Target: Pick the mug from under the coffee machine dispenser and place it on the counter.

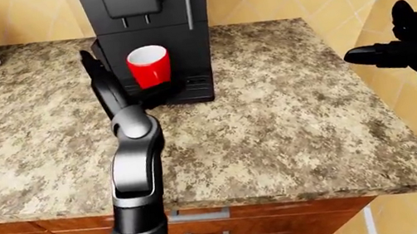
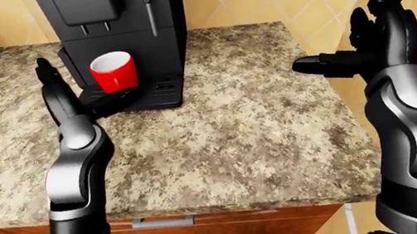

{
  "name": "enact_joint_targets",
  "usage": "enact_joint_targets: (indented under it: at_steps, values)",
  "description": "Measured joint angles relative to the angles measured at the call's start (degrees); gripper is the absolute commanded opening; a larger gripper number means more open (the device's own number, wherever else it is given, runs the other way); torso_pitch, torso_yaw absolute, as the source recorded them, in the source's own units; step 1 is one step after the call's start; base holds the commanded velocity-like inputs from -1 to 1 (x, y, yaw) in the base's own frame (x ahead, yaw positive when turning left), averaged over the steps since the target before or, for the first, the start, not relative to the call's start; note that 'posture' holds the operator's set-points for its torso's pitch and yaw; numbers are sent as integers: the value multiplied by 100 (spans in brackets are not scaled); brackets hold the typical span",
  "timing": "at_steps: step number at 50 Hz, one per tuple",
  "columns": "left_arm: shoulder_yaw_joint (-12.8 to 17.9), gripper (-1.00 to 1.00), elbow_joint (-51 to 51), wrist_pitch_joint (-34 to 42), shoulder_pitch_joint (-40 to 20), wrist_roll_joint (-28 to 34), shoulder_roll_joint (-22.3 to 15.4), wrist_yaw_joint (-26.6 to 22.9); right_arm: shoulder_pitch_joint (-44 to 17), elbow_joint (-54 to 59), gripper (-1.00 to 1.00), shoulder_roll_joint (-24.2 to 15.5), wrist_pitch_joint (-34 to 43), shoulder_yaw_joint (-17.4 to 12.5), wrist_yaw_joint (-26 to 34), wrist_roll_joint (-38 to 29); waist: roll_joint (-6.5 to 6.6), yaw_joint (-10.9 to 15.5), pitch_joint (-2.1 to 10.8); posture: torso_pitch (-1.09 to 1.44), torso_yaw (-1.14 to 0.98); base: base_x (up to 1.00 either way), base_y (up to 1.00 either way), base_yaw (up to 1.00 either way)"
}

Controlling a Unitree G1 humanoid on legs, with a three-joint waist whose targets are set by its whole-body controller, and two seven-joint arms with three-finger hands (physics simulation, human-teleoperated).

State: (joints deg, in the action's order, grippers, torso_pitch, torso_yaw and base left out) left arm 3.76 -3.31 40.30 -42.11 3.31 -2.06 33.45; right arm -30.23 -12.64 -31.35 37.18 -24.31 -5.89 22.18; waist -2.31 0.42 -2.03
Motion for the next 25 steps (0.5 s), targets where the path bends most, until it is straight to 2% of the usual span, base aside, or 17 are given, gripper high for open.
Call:
enact_joint_targets:
  at_steps: [25]
  values:
    - [-76,100,1338,-801,-378,-347,189,391,-4,-79,100,-48,124,-43,-28,134,-30,7,0,0,0,0,0,0]
